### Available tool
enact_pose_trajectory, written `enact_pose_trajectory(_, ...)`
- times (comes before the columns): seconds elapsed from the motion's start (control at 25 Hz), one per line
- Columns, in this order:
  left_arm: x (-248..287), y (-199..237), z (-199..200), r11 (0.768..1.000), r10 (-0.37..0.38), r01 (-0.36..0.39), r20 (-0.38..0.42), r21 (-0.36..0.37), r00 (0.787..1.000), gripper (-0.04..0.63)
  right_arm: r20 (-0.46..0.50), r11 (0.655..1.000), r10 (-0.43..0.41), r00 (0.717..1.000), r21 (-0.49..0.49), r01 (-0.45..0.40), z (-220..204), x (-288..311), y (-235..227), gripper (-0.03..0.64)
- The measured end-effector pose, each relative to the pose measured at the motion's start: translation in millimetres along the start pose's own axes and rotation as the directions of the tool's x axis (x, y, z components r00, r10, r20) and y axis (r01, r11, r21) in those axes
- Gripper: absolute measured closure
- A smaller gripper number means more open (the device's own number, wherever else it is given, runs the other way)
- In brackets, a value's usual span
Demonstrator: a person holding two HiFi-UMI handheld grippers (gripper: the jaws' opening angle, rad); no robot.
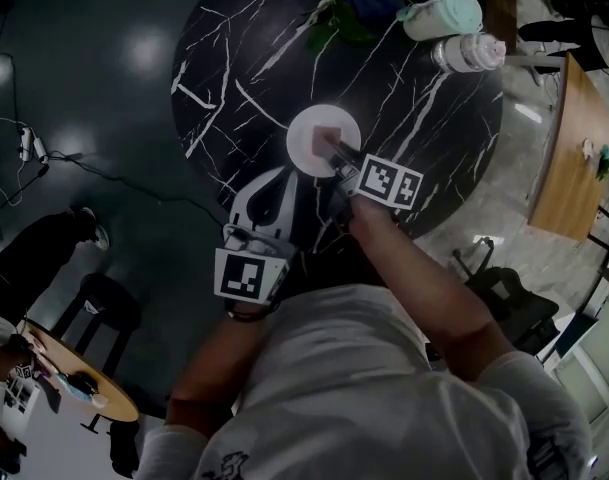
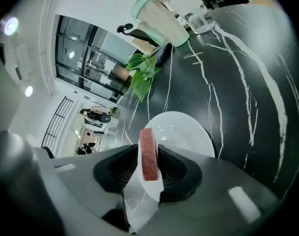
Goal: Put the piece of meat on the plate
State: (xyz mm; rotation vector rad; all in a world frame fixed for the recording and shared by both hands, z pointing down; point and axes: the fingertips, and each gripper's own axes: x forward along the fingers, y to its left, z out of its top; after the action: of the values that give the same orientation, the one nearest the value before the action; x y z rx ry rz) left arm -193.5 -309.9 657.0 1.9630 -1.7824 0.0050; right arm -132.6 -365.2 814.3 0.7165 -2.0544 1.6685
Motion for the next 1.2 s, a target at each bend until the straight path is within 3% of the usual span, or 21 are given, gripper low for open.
enact_pose_trajectory(0.36,-11,-4,10,1.0,-0.011,0.011,0.021,0.002,1.0,0.591,0.031,0.991,-0.067,0.997,-0.112,0.07,11,-15,5,0.506)
enact_pose_trajectory(0.56,-20,-5,21,1.0,-0.014,0.014,0.035,0.009,0.999,0.591,0.059,0.99,-0.069,0.996,-0.116,0.076,18,-30,11,0.503)
enact_pose_trajectory(0.88,-33,-19,58,0.997,-0.048,0.044,0.083,0.056,0.995,0.591,0.133,0.988,-0.023,0.991,-0.148,0.043,36,-62,52,0.503)
enact_pose_trajectory(1.2,-54,-38,125,0.989,-0.092,0.069,0.174,0.134,0.98,0.591,0.23,0.965,0.096,0.968,-0.259,-0.034,44,-121,136,0.543)
